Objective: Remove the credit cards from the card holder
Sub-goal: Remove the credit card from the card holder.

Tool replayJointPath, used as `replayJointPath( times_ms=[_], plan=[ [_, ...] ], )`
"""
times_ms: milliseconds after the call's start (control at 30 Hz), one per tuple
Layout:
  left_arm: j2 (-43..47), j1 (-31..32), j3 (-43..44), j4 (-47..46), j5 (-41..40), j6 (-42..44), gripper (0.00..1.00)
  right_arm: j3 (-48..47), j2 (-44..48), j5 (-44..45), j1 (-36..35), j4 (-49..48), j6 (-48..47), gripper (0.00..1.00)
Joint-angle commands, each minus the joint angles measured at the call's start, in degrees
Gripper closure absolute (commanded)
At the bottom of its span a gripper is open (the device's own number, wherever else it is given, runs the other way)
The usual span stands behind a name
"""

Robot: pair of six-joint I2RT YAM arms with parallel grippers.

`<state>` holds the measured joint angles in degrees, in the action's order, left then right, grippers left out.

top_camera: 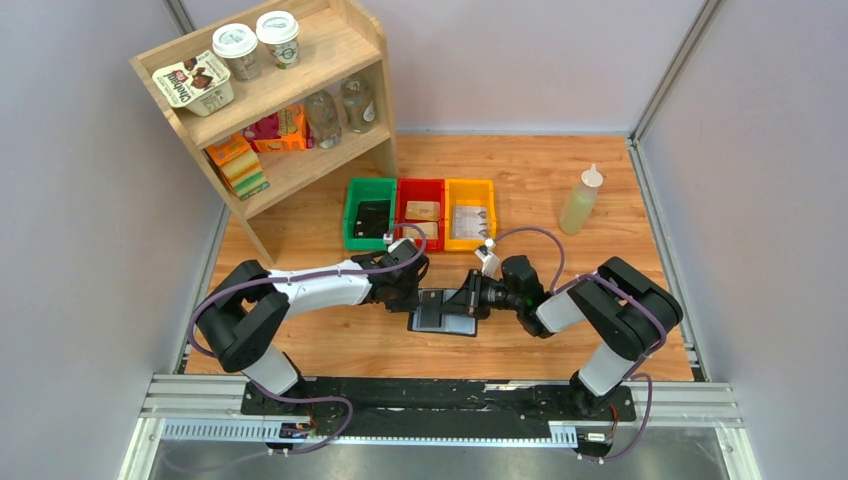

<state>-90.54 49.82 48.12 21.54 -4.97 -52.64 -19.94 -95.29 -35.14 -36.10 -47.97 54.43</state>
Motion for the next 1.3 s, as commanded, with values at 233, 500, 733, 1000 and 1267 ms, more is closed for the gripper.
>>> replayJointPath(
  times_ms=[233, 500, 733, 1000, 1267],
  plan=[
    [0.2, 0.4, -1.4, -0.4, 1.1, -1.1, 1.00, 1.9, -0.9, -4.1, 5.0, 0.0, -2.5, 1.00],
    [6.1, 0.4, -1.3, -5.2, 2.4, 1.6, 1.00, 2.5, -0.5, -3.5, 6.6, 1.7, -2.9, 1.00],
    [4.9, 0.7, 1.4, -13.0, 8.7, 4.1, 1.00, 2.1, -1.3, -3.2, 6.6, 2.3, -3.1, 1.00],
    [-1.6, 0.6, 1.8, -9.9, 5.2, 2.2, 1.00, 1.8, -1.1, -2.6, 6.6, 3.4, -3.5, 1.00],
    [-5.2, 0.5, -0.4, -6.8, 2.6, -2.5, 1.00, 1.9, 3.3, -0.5, 7.4, 11.6, -5.5, 1.00]
  ],
)
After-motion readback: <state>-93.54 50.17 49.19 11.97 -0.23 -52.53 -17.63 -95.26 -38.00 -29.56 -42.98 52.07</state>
